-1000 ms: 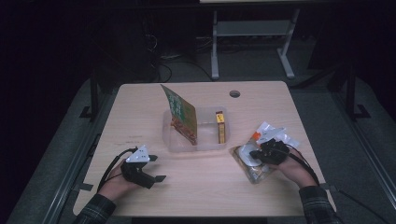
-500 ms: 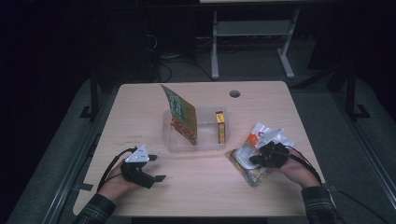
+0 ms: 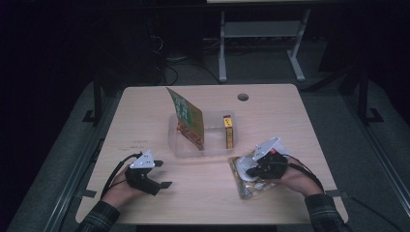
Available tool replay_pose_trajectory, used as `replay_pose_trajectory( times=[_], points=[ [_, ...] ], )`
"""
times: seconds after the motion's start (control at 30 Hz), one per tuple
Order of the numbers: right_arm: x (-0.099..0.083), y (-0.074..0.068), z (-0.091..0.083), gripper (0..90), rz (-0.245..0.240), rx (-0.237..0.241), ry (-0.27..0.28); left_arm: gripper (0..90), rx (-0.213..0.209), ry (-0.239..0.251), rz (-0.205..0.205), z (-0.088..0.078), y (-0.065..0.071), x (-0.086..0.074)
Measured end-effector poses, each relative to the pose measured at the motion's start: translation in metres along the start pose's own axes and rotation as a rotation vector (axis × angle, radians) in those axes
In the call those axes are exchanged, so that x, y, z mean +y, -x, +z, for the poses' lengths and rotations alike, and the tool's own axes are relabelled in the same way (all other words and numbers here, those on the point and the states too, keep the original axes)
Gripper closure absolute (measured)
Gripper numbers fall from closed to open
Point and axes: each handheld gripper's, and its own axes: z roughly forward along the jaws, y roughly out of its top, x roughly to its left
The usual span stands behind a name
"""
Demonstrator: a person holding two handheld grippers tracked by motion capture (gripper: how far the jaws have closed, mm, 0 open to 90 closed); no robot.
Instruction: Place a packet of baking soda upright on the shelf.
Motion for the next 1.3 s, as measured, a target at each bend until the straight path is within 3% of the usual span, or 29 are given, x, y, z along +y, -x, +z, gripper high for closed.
replay_pose_trajectory(
  times=[0.73, 1.07, 1.3],
  points=[
    [0.044, -0.029, 0.036, 90.0, -0.132, 0.122, 0.032, 14.3, -0.004, 0.001, 0.006, 0.001, 0.001, 0.001],
    [0.071, -0.055, 0.057, 90.0, -0.19, 0.161, 0.036, 14.3, -0.012, 0.003, 0.004, 0.002, 0.003, 0.001],
    [0.083, -0.072, 0.065, 90.0, -0.232, 0.16, 0.029, 14.3, -0.019, 0.004, 0.012, 0.002, 0.004, 0.001]
  ],
)
